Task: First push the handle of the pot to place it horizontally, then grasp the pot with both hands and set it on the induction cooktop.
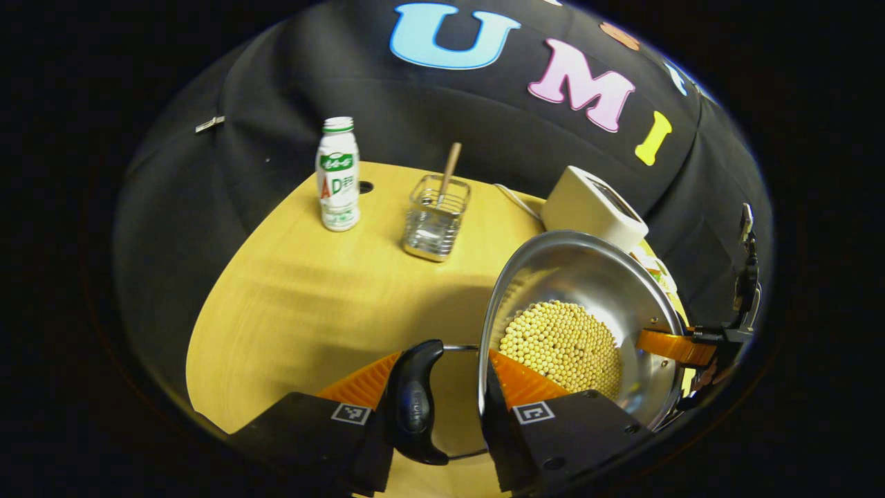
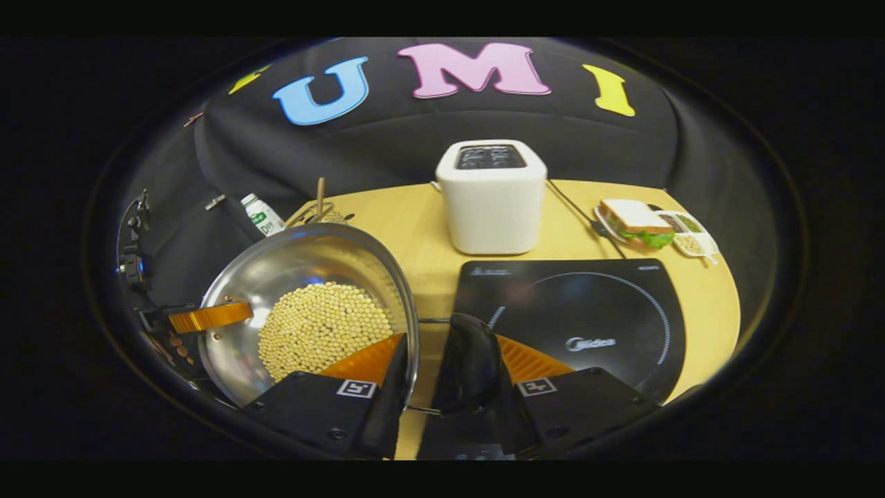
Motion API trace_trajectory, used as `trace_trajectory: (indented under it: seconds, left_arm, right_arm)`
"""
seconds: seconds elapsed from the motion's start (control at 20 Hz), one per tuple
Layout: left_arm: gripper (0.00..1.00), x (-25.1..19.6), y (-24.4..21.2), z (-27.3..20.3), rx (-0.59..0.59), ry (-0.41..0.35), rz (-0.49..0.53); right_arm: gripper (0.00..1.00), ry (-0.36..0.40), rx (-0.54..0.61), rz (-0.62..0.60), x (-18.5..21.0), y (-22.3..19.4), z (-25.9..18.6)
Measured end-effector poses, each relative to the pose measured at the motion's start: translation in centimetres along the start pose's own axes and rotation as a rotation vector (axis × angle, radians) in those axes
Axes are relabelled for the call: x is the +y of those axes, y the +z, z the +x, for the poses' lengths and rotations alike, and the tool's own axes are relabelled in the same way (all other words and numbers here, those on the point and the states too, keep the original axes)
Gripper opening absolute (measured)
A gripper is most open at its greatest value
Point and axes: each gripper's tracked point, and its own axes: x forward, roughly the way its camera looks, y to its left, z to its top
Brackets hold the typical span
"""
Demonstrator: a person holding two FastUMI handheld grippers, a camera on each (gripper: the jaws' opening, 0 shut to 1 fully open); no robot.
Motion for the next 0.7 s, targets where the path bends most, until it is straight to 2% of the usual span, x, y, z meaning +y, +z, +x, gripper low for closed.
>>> trace_trajectory:
  seconds: [0.35, 0.55, 0.6, 0.7]
  left_arm:
    - [0.6, -11.3, 0.4, 1.8, 0.013, -0.06, 0.056]
    - [0.6, -16.7, -0.1, 3.7, 0.015, -0.078, 0.046]
    - [0.6, -17.9, -0.4, 4.1, 0.014, -0.082, 0.038]
    - [0.59, -19.6, -0.8, 4.7, 0.02, -0.084, 0.031]
  right_arm:
    - [0.58, -0.065, -0.018, 0.054, -10.3, 1.4, -3.4]
    - [0.58, -0.095, -0.022, 0.057, -15.7, 1.7, -4.6]
    - [0.54, -0.101, -0.03, 0.049, -16.9, 2.0, -4.7]
    - [0.58, -0.101, -0.022, 0.05, -18.7, 2.0, -4.6]
